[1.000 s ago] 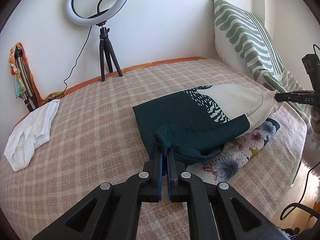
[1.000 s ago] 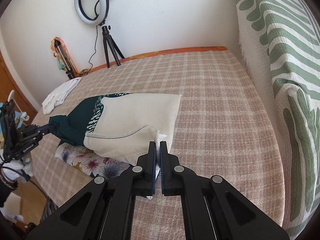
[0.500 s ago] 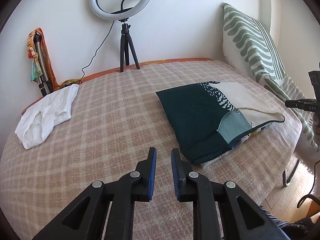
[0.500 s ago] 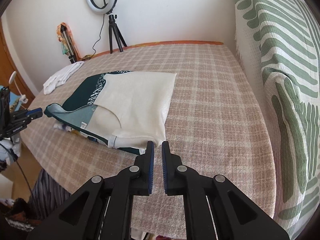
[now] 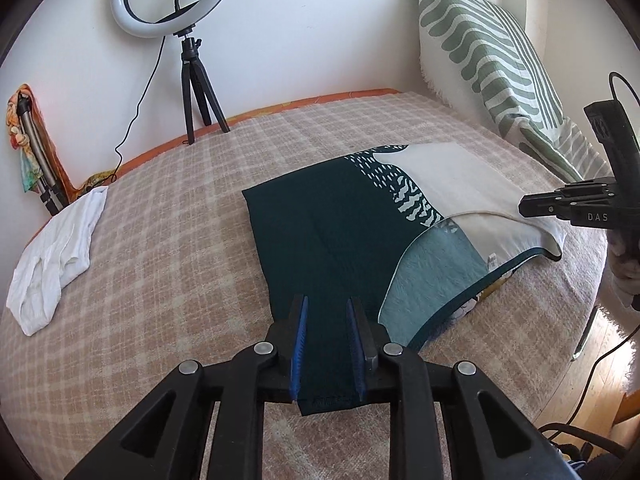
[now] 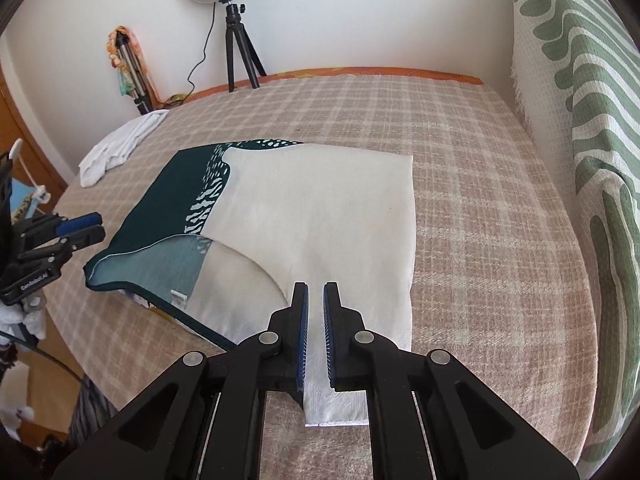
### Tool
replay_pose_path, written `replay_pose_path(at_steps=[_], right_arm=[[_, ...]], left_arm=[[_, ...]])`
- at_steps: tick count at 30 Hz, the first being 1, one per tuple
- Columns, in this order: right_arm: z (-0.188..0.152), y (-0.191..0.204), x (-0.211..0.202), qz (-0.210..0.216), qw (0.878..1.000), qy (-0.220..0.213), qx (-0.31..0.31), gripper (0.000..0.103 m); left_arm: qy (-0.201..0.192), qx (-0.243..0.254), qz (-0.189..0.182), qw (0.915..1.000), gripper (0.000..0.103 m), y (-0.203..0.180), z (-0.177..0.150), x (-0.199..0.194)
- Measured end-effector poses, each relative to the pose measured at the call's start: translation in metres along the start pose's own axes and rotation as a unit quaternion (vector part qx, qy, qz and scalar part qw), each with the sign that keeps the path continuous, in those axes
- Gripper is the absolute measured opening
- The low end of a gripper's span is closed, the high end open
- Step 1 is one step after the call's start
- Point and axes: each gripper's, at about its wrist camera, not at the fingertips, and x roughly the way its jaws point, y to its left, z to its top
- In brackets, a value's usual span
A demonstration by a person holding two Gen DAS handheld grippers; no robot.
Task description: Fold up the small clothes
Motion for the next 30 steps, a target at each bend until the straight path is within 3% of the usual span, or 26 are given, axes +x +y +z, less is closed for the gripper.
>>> replay_pose_path(at_steps=[8,15,18,22,26,30], right_arm=[[-0.016,-0.007,0.006,-0.013,1.000,0.021,0.014,0.006],[-0.023,-0.007,0.000,-0.024,0.999,0.025,0.011,0.008],[-0.022,-0.007,-0.003,-0.031,0.999,0.026,0.013,0.009],[-0.019,-0.002,-0.016,-0.054,0.998,0.016,0.012,0.023],[-0.011,0.007,-0.034,-0.076,0.997,-0.013,0.004,0.035],[-0.004,0.019,-0.049,-0.128,0.991,-0.037,-0.012,0.045]], left_arm=[[0.034,0.009,0.000,0.9994,0.019,-0.011,-0.023,0.014],[0.034,0.012,0.008,0.9993,0.021,-0.013,-0.029,0.011],[0.035,0.006,0.006,0.9994,0.027,-0.010,-0.030,0.010],[0.033,-0.023,0.001,0.9992,0.034,0.000,-0.032,0.002],[0.025,-0.067,-0.013,0.9974,0.053,0.014,-0.032,-0.011],[0.021,-0.107,-0.030,0.9935,0.061,0.026,-0.034,-0.020]])
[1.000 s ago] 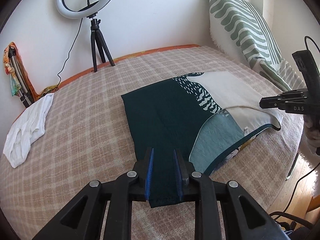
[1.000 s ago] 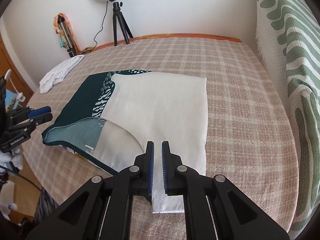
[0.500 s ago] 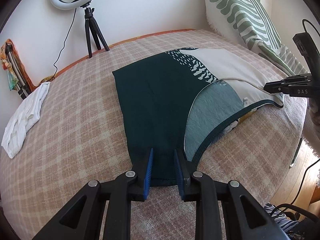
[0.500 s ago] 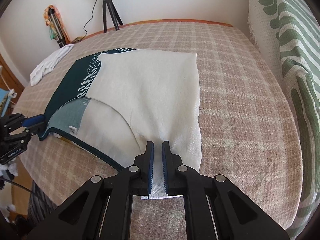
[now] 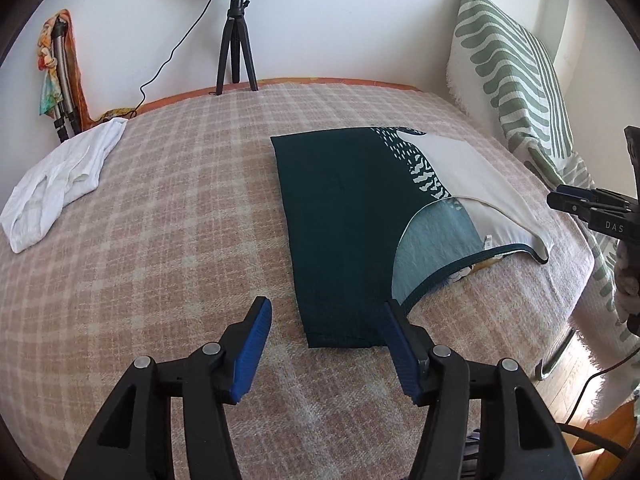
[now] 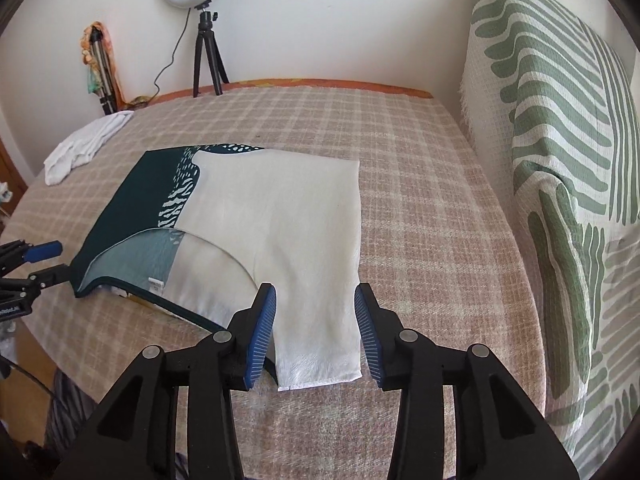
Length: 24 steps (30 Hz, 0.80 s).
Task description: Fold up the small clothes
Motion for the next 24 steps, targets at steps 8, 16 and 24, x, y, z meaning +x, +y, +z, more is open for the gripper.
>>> replay_pose_path(at_steps=[8,16,24], right_arm=[[0.012,0.008,-0.013,-0.006,0.999,-0.029,-0.016,0.057],[0.027,-0.017,0.027,0.065,0.998,0.002,0.003,0.071],[0.038,-0.072,0.084,0.157,0.978,0.078,0.110,0.071]], left_arm=[[0.030,-0.109,-0.068,0.9913,0.068,0.025,-0.003,0.002],[0.064,-0.216,-0.137,0.9647,0.071,0.042,-0.005,0.017],[0.062,-0.276,-0.165,0.9448,0.074,0.055,-0.007,0.022]])
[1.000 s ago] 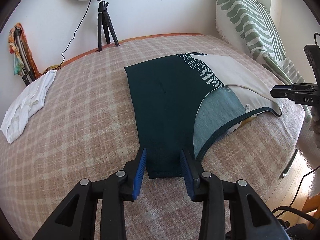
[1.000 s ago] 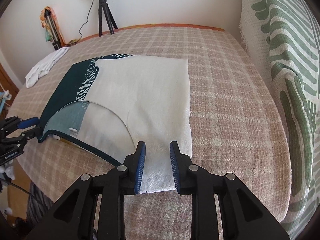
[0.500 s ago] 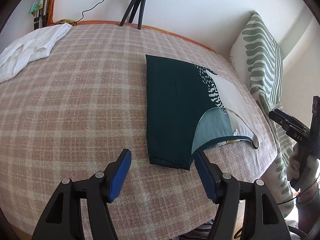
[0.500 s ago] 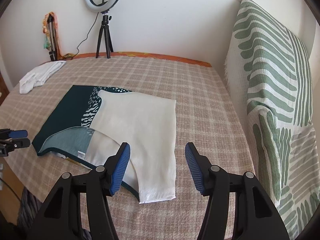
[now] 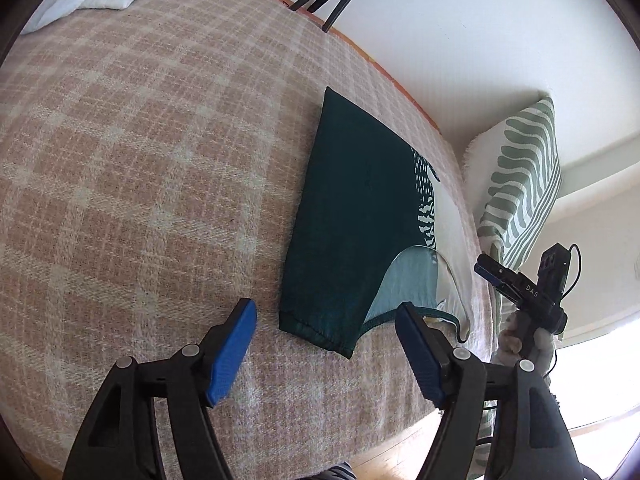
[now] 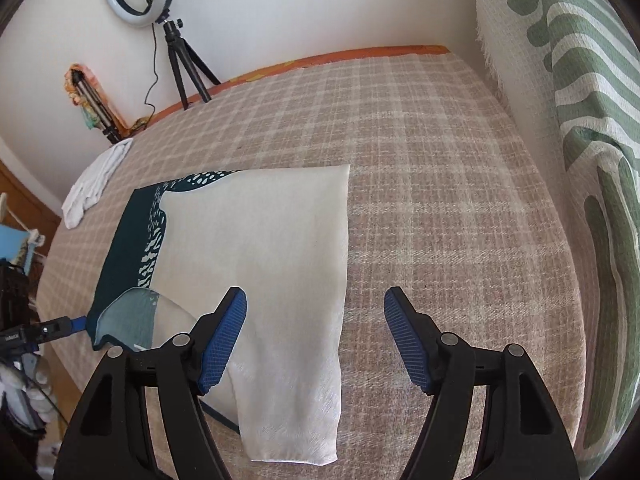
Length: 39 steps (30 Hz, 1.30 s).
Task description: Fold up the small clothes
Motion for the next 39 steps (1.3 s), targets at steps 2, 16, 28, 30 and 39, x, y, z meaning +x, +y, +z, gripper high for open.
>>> replay_pose_path(at_steps=[2,16,28,30,39], right_arm=[[0.006,-0.013,0.006,0.023,0.999,0.007,0.028,0.071],[0.017,-0.024,0.039,0.158,0.982,0.007,0.098,0.058],[0.026,-0.005,0.065,0.191,0.975,0.027,0.110,0.010],[0.027,0.000,0.062,0.179,0.979,0.021,0.099,0.006],[0.040,0.027,0.028,0.152,0.986,-0.004,0.071,0.004]], left_arm=[[0.001,-0.003,-0.004,1.0000,0.074,-0.001,0.001,0.002],[0.009,0.011,-0.025,0.9996,0.075,-0.027,0.010,0.032],[0.000,0.010,-0.013,0.9999,0.007,-0.038,0.021,0.062],[-0.006,0.015,-0.011,0.9998,0.005,-0.039,0.020,0.059],[-0.035,0.053,-0.012,0.9979,0.002,-0.047,0.023,0.033]])
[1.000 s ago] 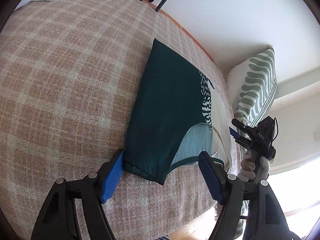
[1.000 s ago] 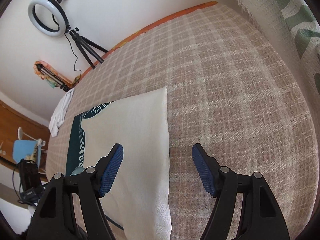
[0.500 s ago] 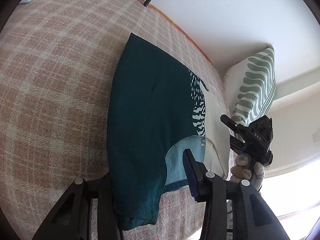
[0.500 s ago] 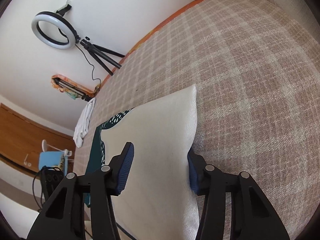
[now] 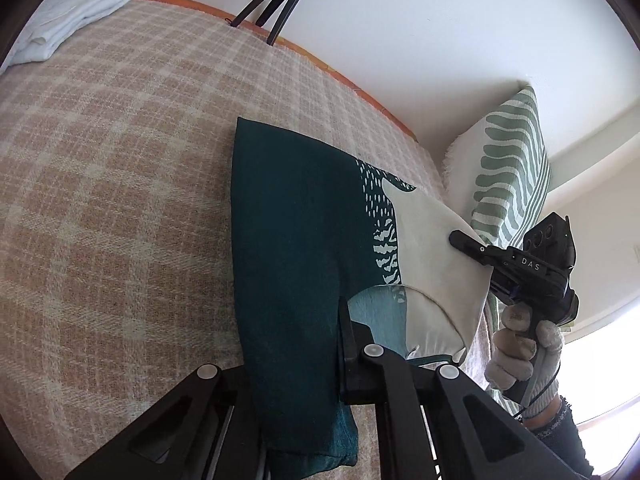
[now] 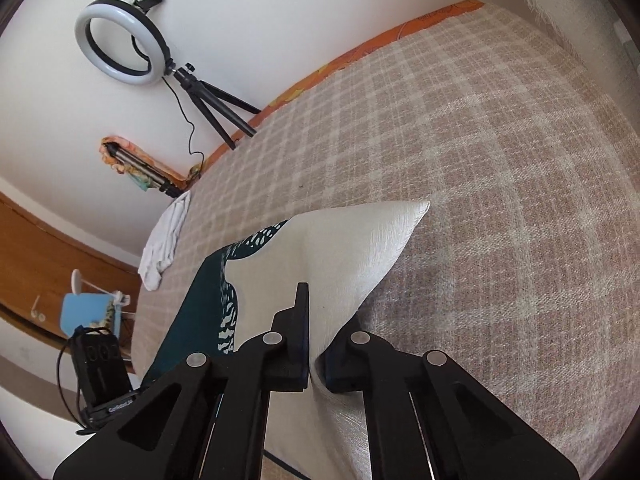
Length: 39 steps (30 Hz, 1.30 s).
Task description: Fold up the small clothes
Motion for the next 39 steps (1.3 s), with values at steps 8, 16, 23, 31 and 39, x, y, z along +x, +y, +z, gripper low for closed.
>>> replay_pose_path(at_steps=[8,16,23,31,39], right_arm=[[0.004,0.041,-0.013,-0.014,0.999,-0.008,-0.040,0.003],[0.014,0.091,-0.015,-0.020,0.996,-0.012,-0.082,0.003],[0.028,0.153,0.008,-0.005,0.993,-0.008,-0.120,0.003],[0.066,0.244,0.064,0.021,0.985,-0.001,-0.172,0.003],[0.096,0.341,0.146,0.055,0.975,-0.003,-0.216,0.003]], left_arm=[[-0.017,0.018,-0.011,0.9996,0.002,-0.006,0.004,-0.019],[-0.042,0.021,-0.013,0.9988,0.002,0.008,0.015,-0.052],[-0.077,0.024,0.003,0.9968,0.002,0.037,0.044,-0.098],[-0.135,0.027,0.050,0.9892,0.002,0.091,0.100,-0.174],[-0.188,0.038,0.121,0.9739,0.002,0.154,0.173,-0.238]])
